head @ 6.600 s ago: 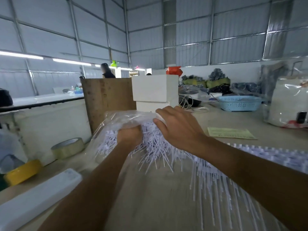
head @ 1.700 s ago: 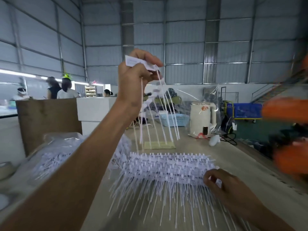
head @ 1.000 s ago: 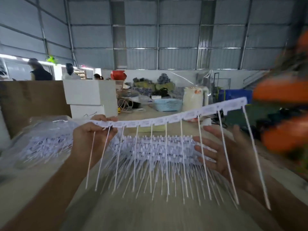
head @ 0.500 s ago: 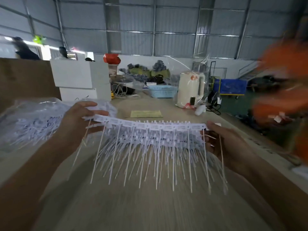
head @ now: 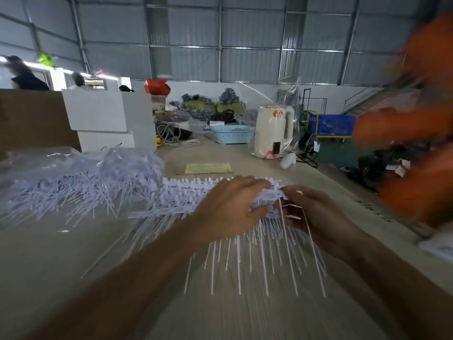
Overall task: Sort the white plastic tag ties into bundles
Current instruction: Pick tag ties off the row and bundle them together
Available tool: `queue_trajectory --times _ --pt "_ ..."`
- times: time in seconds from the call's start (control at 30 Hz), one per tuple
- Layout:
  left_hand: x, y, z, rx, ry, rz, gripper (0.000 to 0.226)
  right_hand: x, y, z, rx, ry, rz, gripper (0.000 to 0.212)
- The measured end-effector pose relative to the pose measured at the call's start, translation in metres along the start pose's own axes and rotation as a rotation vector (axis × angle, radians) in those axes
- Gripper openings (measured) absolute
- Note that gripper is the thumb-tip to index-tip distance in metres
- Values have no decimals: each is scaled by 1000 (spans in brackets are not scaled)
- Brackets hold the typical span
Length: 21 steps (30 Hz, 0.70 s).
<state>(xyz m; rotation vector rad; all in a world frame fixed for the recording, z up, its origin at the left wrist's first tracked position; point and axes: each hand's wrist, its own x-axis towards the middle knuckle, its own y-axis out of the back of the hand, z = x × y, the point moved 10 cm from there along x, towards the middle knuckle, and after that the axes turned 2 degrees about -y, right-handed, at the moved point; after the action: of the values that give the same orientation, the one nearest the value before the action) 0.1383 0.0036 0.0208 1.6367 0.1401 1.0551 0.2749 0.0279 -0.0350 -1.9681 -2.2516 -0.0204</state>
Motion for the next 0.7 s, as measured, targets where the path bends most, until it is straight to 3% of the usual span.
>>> queue_trajectory --times 0.1,0.27,0.37,0.7 --pt "19 -6 15 90 -29 7 36 0 3 -5 -38 34 8 27" --pt "23 -2 24 159 -133 38 18 -1 14 -20 -401 126 58 38" --pt "18 -12 19 148 -106 15 2 -3 10 -26 -510 182 26 44" --pt "1 -32 0 -273 60 31 24 -18 -12 -52 -884 563 -43 20"
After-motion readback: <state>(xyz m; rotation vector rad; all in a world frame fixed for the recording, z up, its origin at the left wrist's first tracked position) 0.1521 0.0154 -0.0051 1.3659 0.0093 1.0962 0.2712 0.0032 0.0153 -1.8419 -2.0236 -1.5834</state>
